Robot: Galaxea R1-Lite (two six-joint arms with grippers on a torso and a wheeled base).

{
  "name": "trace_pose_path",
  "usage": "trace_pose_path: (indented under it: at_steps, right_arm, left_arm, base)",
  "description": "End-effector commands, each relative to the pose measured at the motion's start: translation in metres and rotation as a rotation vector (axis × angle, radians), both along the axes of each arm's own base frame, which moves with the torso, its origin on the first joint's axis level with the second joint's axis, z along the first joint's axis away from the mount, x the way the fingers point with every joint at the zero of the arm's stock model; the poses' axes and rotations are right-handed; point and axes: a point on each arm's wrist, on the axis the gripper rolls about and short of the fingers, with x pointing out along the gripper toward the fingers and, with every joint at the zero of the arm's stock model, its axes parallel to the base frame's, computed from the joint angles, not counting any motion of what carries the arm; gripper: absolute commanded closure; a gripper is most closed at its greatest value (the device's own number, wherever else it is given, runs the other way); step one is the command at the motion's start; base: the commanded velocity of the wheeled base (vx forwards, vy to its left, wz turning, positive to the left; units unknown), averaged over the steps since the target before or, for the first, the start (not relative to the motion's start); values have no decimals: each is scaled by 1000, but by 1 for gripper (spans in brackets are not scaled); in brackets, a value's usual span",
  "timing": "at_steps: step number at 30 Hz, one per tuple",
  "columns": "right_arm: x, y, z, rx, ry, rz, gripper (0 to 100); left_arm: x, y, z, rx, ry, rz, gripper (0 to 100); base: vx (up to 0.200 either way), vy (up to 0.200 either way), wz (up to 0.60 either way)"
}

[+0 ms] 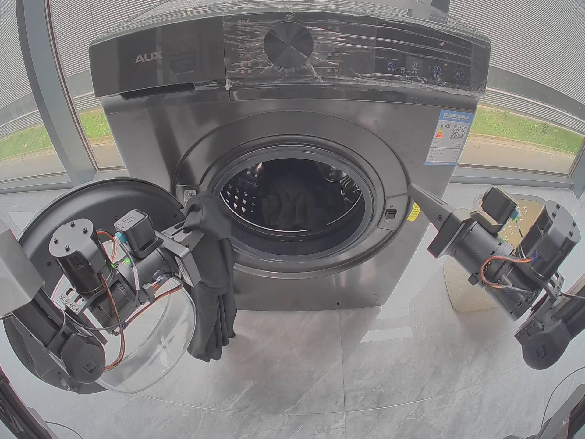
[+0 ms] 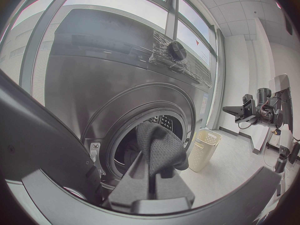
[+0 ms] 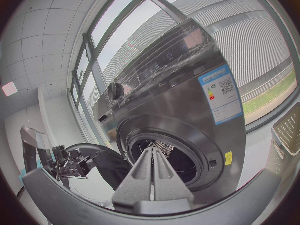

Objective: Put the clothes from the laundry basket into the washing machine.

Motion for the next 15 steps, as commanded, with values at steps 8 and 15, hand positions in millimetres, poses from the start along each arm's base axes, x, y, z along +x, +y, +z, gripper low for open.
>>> trace_pose_path:
  at_steps: [8, 15]
  right_arm:
    - [1, 11, -46, -110, 135, 29, 100]
    - [-5, 14, -53, -129, 161, 53, 100]
  left_arm:
    - [0, -6, 0, -3, -3, -22, 100]
    - [-3, -11, 2, -6, -10, -43, 100]
  base:
    - [0, 0, 0]
    - [0, 0, 0]
